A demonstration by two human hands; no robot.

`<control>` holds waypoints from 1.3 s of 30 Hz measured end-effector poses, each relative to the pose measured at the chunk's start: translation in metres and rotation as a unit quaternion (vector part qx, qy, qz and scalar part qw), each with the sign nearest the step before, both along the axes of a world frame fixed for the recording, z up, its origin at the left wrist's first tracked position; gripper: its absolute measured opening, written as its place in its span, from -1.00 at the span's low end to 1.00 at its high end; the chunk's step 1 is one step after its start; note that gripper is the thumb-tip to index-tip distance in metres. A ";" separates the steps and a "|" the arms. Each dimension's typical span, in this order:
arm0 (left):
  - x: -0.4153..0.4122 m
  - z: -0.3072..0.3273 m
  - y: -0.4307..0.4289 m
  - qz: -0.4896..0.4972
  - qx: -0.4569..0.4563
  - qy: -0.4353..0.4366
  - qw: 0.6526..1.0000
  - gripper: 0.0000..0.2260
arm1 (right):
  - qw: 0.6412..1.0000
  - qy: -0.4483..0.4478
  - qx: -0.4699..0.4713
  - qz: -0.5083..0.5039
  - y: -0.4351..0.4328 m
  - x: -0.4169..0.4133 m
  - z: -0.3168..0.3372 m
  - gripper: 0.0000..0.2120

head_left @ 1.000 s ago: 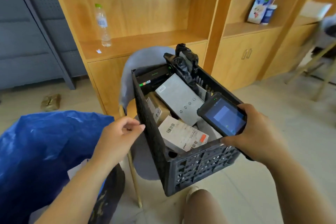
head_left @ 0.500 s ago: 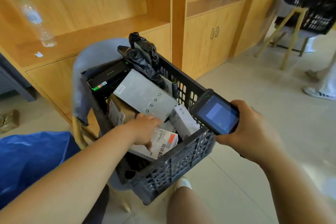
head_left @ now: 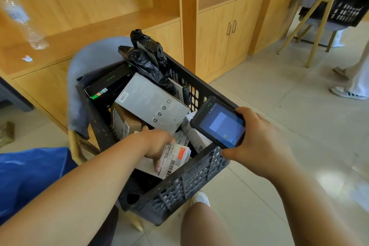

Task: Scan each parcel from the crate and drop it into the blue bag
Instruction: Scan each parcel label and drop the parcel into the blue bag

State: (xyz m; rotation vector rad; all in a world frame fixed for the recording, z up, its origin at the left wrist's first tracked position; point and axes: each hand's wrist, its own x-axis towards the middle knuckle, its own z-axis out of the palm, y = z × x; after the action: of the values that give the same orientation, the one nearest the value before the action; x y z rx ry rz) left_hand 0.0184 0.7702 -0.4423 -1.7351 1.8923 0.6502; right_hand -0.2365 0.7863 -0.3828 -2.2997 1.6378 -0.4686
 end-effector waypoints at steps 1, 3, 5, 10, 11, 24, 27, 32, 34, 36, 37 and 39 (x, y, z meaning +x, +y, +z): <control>0.001 0.000 0.002 -0.004 -0.021 0.006 1.000 -0.34 | 1.000 0.000 -0.001 -0.001 0.001 0.000 0.000 -0.19; 0.004 0.000 0.005 -0.020 -0.056 0.022 0.998 -0.34 | 1.000 -0.004 -0.001 -0.004 0.003 -0.001 0.000 -0.19; 0.008 0.000 0.008 -0.018 -0.058 0.047 0.997 -0.35 | 1.000 -0.009 0.003 -0.005 0.005 -0.002 0.001 -0.19; 0.017 0.008 0.012 0.013 -0.029 0.118 0.993 -0.48 | 1.000 -0.012 0.001 -0.006 0.011 -0.003 0.004 -0.18; 0.019 0.012 0.013 0.012 -0.031 0.113 0.993 -0.48 | 1.000 -0.013 -0.002 -0.006 0.012 -0.002 0.005 -0.18; 0.058 0.057 0.032 0.373 -0.414 0.284 0.780 -0.55 | 0.998 -0.060 -0.016 -0.010 0.032 0.003 0.027 -0.23; 0.062 0.063 0.045 0.481 -0.412 0.424 0.648 -0.54 | 0.999 -0.051 -0.019 -0.001 0.040 0.007 0.032 -0.23; 0.064 0.066 0.075 0.538 -0.397 0.505 0.546 -0.56 | 0.999 0.013 -0.027 0.041 0.050 0.016 0.039 -0.18; 0.061 0.067 0.087 0.542 -0.414 0.514 0.520 -0.59 | 0.996 0.060 -0.028 0.059 0.053 0.020 0.041 -0.25; 0.057 0.069 0.098 0.542 -0.430 0.522 0.498 -0.58 | 0.991 0.105 -0.029 0.074 0.055 0.023 0.044 -0.35; 0.055 0.070 0.104 0.540 -0.437 0.524 0.492 -0.58 | 0.989 0.120 -0.028 0.080 0.056 0.024 0.045 -0.37; 0.054 0.072 0.114 0.528 -0.458 0.516 0.495 -0.57 | 0.985 0.142 -0.025 0.093 0.057 0.027 0.047 -0.34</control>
State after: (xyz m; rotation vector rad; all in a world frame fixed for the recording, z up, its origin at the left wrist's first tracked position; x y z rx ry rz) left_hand 0.0719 0.8837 -0.3702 -4.0369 1.4636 1.5520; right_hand -0.2097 0.8429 -0.3353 -2.6245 1.5205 -0.1462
